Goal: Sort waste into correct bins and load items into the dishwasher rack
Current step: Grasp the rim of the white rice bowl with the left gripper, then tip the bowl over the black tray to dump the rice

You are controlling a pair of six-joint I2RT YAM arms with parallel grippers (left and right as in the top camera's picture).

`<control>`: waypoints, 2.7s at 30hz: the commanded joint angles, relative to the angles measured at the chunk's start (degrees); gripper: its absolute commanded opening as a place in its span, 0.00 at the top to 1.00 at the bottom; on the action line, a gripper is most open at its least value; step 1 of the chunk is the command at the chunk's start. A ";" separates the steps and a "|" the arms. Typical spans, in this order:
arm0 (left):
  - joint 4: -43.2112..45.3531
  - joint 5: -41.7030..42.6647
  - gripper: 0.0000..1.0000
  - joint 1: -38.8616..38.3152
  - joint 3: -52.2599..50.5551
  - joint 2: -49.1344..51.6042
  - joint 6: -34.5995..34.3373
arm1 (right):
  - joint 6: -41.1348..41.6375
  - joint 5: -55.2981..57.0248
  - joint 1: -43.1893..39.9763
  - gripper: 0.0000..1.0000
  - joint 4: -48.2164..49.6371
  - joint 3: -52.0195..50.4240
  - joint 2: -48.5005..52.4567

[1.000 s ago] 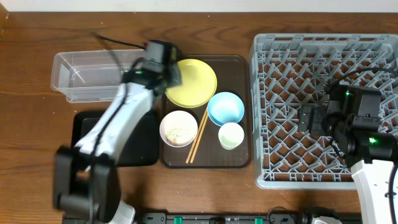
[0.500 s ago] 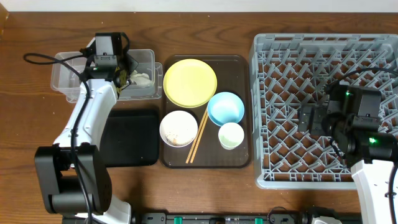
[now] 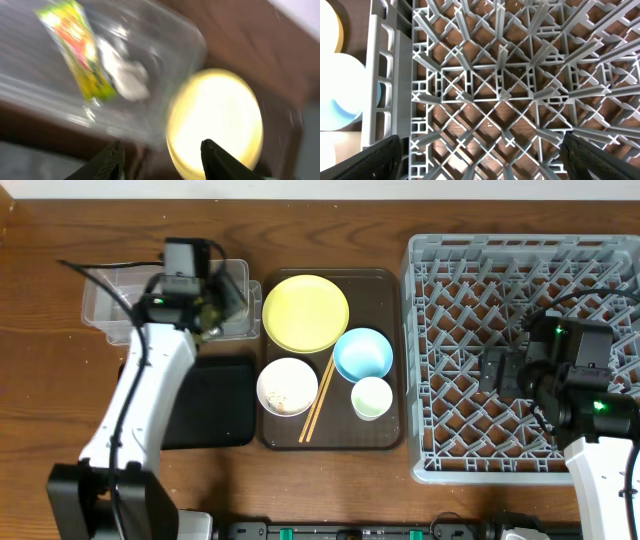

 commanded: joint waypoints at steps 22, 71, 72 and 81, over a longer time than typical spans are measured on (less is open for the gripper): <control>-8.68 3.23 0.52 -23.93 -2.29 13.64 3.80 | 0.59 0.15 1.60 0.01 -0.42 1.38 -0.42; -21.29 42.27 0.94 8.74 -6.25 -2.12 30.77 | 0.59 0.17 1.60 0.01 -0.42 1.38 -0.42; -21.29 45.05 0.94 10.93 -7.26 -2.08 32.76 | 0.59 0.17 1.60 0.01 -0.44 1.38 -0.42; -21.16 72.32 0.94 26.88 -16.61 0.79 49.35 | 0.59 0.17 1.60 0.01 -0.44 1.38 -0.42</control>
